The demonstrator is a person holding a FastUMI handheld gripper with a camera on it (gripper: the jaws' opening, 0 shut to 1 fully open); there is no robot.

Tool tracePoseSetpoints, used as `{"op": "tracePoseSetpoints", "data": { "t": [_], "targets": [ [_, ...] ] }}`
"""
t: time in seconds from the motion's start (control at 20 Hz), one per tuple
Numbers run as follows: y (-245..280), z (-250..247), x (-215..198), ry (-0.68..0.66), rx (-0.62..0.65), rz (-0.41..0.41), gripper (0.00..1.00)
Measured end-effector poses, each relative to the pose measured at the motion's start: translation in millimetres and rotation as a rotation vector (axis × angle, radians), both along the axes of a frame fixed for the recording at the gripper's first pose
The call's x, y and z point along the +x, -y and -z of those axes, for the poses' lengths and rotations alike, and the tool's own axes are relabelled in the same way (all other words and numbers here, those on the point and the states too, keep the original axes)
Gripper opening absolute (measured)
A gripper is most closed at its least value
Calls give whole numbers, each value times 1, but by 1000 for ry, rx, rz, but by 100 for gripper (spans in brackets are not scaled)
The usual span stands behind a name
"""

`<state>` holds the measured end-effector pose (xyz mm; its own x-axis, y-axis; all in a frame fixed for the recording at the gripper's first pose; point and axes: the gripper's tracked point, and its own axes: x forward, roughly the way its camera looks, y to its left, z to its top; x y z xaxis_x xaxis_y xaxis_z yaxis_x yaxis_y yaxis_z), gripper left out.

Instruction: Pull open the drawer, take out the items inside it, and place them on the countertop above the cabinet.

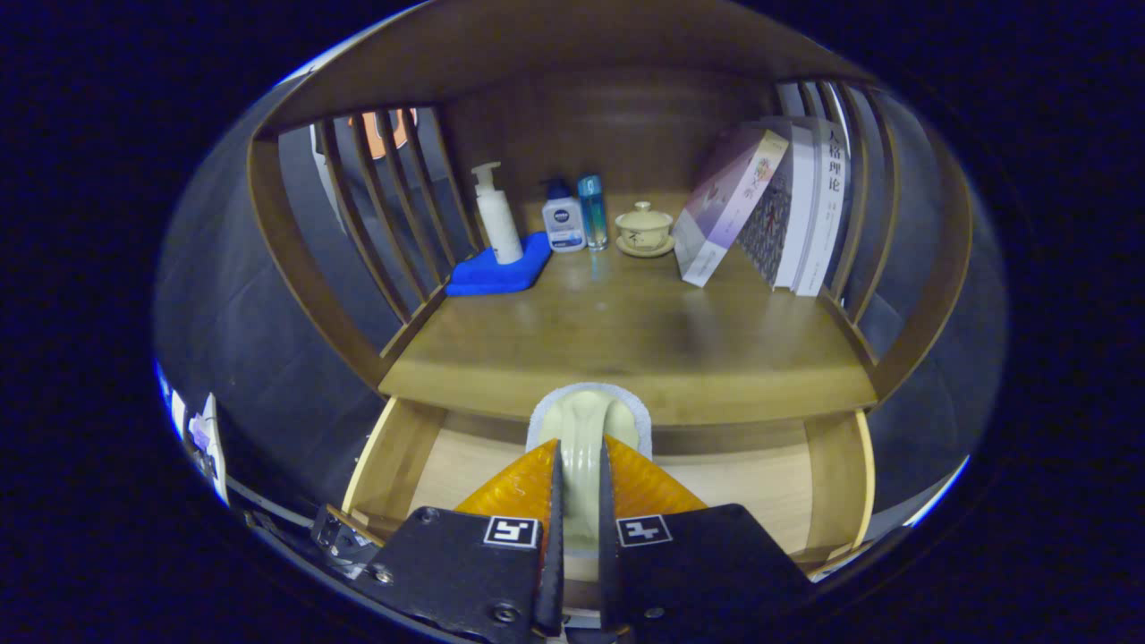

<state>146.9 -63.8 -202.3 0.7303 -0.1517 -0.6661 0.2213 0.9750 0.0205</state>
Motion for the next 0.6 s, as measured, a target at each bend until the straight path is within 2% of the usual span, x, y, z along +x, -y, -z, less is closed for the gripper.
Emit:
{"op": "tracePoseSetpoints", "data": {
  "t": [0.6],
  "targets": [
    [35,-23,62,-19,-19,66,19]
  ]
}}
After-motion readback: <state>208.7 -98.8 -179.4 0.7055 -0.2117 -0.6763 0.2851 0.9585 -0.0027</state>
